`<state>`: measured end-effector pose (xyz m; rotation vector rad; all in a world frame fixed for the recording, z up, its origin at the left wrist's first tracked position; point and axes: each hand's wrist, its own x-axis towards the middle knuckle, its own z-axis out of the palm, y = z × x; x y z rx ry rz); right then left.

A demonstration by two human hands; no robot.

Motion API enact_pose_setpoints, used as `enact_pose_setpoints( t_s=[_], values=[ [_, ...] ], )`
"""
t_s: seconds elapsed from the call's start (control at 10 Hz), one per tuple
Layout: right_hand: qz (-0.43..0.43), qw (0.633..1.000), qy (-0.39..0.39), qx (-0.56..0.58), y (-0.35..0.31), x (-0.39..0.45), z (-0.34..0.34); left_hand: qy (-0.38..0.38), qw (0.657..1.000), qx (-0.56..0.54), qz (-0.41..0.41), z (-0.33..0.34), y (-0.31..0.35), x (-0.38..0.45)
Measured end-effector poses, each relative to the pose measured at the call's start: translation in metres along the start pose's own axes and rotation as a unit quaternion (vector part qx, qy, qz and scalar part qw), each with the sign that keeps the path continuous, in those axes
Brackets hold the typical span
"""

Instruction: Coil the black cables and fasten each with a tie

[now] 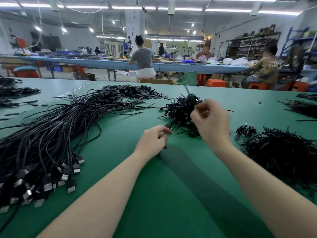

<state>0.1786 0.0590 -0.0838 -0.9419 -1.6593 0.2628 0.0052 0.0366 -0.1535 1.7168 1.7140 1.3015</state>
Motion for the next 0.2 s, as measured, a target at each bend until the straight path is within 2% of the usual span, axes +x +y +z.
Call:
enact_pose_setpoints(
  t_s=[0.1, 0.2],
  values=[
    [0.144, 0.989, -0.012, 0.033, 0.003, 0.062, 0.000, -0.015, 0.998, 0.059, 0.006, 0.001, -0.005, 0.001],
    [0.229, 0.970, -0.076, 0.026, 0.004, 0.115, -0.012, -0.022, 0.998, 0.059, -0.001, 0.003, -0.006, 0.002]
  ],
)
